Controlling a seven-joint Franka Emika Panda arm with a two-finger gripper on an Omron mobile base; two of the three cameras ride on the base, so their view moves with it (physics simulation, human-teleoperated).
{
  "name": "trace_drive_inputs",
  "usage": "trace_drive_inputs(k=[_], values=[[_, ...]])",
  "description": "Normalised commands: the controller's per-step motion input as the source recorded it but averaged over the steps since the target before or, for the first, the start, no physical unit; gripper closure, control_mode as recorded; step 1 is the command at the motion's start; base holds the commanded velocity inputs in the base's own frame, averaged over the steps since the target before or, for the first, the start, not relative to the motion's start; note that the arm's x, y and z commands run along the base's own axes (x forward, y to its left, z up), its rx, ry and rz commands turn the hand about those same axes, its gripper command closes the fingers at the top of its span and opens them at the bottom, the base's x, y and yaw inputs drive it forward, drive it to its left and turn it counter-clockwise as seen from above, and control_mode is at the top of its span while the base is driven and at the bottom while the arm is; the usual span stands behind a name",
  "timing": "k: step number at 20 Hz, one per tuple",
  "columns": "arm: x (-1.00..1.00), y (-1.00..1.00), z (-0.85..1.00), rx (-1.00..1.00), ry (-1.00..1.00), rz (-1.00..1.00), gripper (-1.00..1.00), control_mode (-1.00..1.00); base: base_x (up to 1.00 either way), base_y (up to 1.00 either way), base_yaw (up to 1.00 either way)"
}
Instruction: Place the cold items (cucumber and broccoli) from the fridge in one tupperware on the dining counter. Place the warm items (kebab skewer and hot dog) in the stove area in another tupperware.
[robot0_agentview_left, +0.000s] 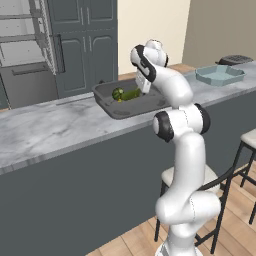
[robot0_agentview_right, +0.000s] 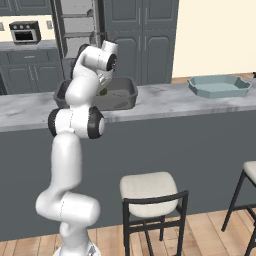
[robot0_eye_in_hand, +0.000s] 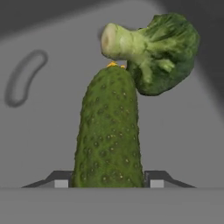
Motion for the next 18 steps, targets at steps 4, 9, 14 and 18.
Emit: trace_drive_inputs(k=[4,9,14,18], values=[[0.18,0.0,-0.15,0.0,0.0,0.0,1.0,-1.0,0.0,0.0,0.0],[0.07,0.01,-0.16,0.0,0.0,0.0,-1.0,-1.0,0.0,0.0,0.0],[-0.2,0.0,-0.02,0.0,-0.2,0.0,-1.0,-1.0,0.0,0.0,0.0],[-0.52,0.0,0.02,0.0,-0.56,-0.04,-1.0,-1.0,0.0,0.0,0.0]])
